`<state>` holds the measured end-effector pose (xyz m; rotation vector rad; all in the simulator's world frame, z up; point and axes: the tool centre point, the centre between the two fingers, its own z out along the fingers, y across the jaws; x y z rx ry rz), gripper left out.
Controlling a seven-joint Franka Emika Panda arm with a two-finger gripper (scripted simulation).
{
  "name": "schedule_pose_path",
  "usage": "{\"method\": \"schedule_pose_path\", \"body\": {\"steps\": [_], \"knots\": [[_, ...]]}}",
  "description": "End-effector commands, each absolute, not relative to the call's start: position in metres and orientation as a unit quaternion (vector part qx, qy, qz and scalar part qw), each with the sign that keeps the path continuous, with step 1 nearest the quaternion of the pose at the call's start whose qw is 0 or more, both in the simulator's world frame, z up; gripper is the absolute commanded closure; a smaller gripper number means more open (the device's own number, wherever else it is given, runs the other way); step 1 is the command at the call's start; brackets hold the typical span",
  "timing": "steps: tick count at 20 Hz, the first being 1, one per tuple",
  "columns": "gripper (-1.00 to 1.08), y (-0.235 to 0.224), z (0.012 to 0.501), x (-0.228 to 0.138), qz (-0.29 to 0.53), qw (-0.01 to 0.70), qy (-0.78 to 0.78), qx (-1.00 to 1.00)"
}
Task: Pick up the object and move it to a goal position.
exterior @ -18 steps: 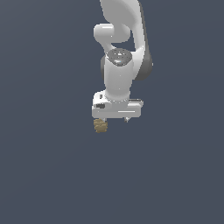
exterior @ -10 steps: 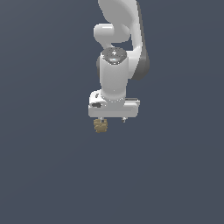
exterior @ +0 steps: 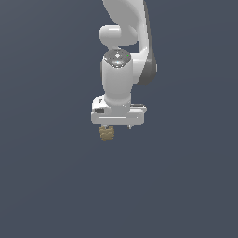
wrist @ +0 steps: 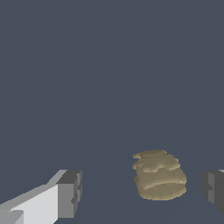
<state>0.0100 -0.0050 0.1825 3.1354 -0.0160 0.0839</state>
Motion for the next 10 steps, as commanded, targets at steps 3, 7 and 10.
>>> {"method": "schedule_pose_path", "body": {"steps": [3,7,10], "knots": [[-0.92,-0.0068,0.1796,0.0085,0.026,0.001,-0.027,0.999],[-0.92,-0.0092,0.1755,0.0064,0.024,0.0,-0.06,0.998],[-0.92,-0.0116,0.1715,0.0043,0.022,-0.001,-0.093,0.995]]}}
